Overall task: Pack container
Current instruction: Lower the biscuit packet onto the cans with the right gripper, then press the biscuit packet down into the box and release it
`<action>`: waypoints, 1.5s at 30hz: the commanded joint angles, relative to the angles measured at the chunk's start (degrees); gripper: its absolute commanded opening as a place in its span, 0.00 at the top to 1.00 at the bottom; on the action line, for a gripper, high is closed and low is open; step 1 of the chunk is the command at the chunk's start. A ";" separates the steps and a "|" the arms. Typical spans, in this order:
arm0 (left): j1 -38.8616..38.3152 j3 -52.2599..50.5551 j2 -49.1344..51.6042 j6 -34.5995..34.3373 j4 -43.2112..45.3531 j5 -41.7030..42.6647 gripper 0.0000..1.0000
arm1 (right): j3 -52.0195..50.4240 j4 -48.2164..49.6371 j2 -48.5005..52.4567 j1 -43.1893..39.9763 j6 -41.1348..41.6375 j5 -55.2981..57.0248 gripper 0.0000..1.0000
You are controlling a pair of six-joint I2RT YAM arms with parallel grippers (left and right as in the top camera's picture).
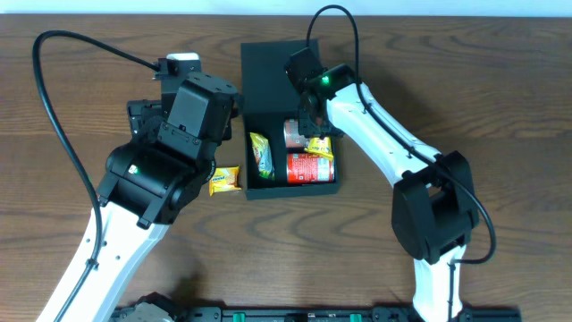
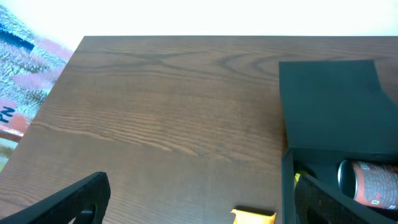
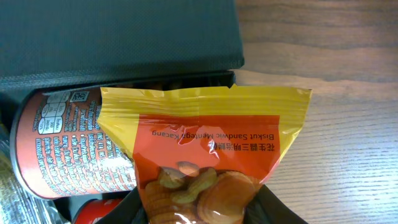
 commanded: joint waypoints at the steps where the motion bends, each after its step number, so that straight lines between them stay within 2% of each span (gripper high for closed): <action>1: 0.15 0.98 0.26 0.22 0.09 -0.48 0.05 | 3.23 0.44 0.70 -0.39 -0.83 -1.20 0.65; 11: 0.15 0.98 0.26 0.22 0.09 -0.48 0.05 | 4.74 0.24 0.70 -0.39 -1.05 -2.49 0.66; 18: 0.15 0.98 0.26 0.20 0.11 -0.46 0.05 | 4.79 0.13 0.70 0.24 -1.05 -7.96 0.69; 26: 0.15 0.98 0.26 0.20 0.11 -0.48 0.05 | 5.57 -0.52 0.70 2.91 -1.03 -12.74 0.68; 39: 0.15 0.98 0.26 0.22 0.09 -2.21 0.05 | 7.72 -0.59 0.70 8.17 -1.03 -13.25 0.68; 45: 0.15 0.98 0.26 0.22 -0.02 -2.21 0.04 | 7.72 -0.31 0.70 8.39 -1.09 -11.32 0.63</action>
